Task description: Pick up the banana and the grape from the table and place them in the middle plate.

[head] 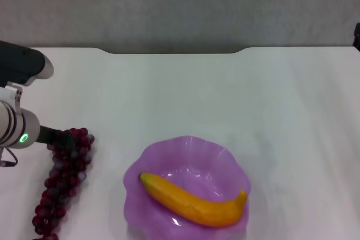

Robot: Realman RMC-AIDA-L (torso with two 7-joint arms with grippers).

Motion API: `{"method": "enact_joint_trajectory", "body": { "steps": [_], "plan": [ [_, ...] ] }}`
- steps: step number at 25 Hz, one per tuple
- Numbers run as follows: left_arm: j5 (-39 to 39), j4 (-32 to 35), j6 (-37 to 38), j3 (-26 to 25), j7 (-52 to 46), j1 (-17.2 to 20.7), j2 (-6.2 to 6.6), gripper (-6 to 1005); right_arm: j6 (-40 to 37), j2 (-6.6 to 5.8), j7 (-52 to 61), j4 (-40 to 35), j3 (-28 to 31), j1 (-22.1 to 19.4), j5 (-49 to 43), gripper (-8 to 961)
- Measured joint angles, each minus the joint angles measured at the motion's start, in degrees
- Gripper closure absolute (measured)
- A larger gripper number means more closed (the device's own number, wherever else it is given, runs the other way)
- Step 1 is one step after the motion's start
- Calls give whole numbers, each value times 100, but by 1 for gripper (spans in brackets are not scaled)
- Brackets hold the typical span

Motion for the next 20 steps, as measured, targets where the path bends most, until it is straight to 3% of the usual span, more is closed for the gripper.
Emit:
{"method": "enact_joint_trajectory", "body": {
  "steps": [6,20],
  "plan": [
    [14,-378,15,21,29,198,0,676,1,0,-4,11,-14,9,-10,204],
    [107,-2006,-348,95,90,847,0,752,61,0,-26,5,-22,9,-23,207]
  ]
}}
